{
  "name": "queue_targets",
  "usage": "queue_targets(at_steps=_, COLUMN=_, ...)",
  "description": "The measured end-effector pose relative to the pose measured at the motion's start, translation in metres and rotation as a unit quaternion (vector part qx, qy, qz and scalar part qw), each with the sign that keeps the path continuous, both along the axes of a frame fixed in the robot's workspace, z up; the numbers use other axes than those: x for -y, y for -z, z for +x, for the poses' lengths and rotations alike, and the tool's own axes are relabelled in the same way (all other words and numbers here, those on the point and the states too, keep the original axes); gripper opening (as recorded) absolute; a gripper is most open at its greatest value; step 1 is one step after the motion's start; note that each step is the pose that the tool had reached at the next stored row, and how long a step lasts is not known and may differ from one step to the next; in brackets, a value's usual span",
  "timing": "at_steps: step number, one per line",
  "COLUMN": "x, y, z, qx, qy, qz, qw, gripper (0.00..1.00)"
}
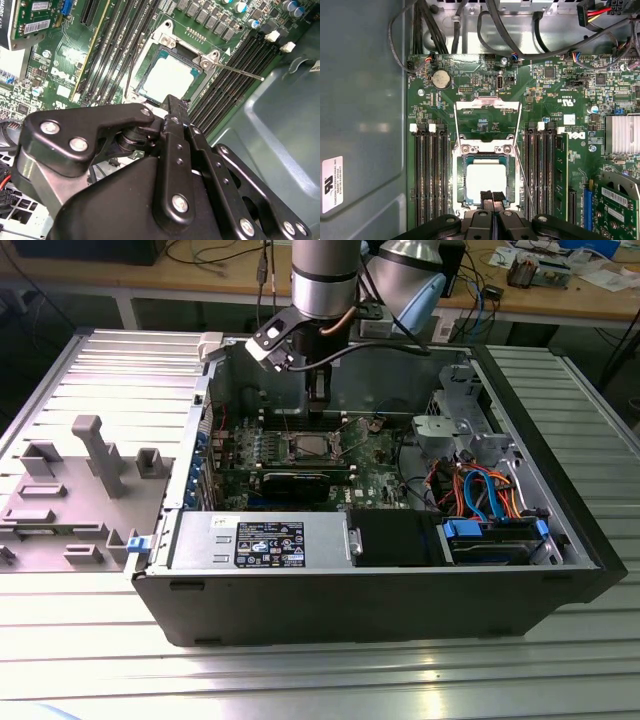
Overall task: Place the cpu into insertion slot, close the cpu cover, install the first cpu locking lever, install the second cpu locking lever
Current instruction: 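Close the cpu cover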
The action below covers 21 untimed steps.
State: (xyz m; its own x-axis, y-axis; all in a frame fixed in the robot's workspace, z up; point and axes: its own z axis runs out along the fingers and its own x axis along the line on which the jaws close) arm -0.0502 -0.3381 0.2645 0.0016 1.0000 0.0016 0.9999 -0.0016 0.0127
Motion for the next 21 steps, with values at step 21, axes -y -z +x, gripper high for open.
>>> queue_targets(at_steps=21, x=0.0000, y=0.0000, z=0.0056, qx=0.0000, qy=0.000, qz=0.0000, qw=1.0000, gripper=0.11)
